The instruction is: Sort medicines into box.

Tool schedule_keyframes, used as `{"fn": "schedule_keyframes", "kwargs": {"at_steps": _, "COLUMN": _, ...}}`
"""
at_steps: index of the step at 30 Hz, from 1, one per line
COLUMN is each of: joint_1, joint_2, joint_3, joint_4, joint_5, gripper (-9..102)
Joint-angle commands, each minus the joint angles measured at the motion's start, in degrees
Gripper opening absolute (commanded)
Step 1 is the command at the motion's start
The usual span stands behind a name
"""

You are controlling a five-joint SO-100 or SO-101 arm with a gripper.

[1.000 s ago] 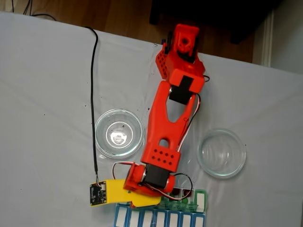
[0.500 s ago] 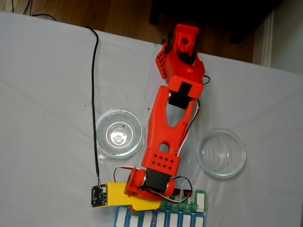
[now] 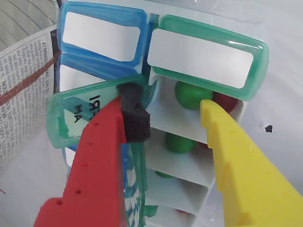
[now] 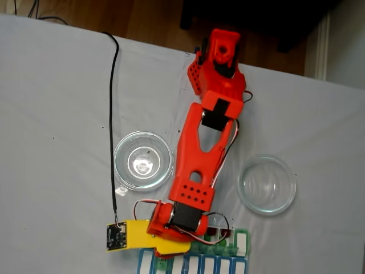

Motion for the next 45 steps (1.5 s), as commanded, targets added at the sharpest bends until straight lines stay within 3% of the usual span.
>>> {"fn": "schedule_keyframes", "kwargs": {"at_steps": 1, "joint_1": -1.1, "joint_2": 5.8, "joint_3": -2.5, "joint_4": -2.2, "joint_5": -0.5, "gripper": 23}}
{"fn": "schedule_keyframes", "kwargs": {"at_steps": 9, "joint_1": -1.1, "joint_2": 7.0, "joint_3": -1.5, "joint_4": -2.1, "joint_5": -1.2, "gripper": 21}}
{"fn": "schedule_keyframes", "kwargs": {"at_steps": 15, "joint_1": -1.2, "joint_2": 9.8, "joint_3": 1.8, "joint_4": -0.8, "joint_5": -4.6, "gripper": 1}}
{"fn": "schedule_keyframes", "kwargs": {"at_steps": 17, "joint_1": -1.1, "joint_2": 10.7, "joint_3": 2.2, "joint_4": 0.1, "joint_5": -4.7, "gripper": 1}}
{"fn": "schedule_keyframes", "kwargs": {"at_steps": 26, "joint_1": -0.2, "joint_2": 8.1, "joint_3": -9.9, "joint_4": 13.8, "joint_5": -4.3, "gripper": 1}}
{"fn": "schedule_keyframes", "kwargs": {"at_steps": 36, "joint_1": 5.0, "joint_2": -2.7, "joint_3": -37.5, "joint_4": 37.8, "joint_5": -7.0, "gripper": 1}}
{"fn": "schedule_keyframes", "kwargs": {"at_steps": 45, "joint_1": 6.6, "joint_2": 9.1, "joint_3": -21.2, "joint_4": 37.7, "joint_5": -10.2, "gripper": 1}}
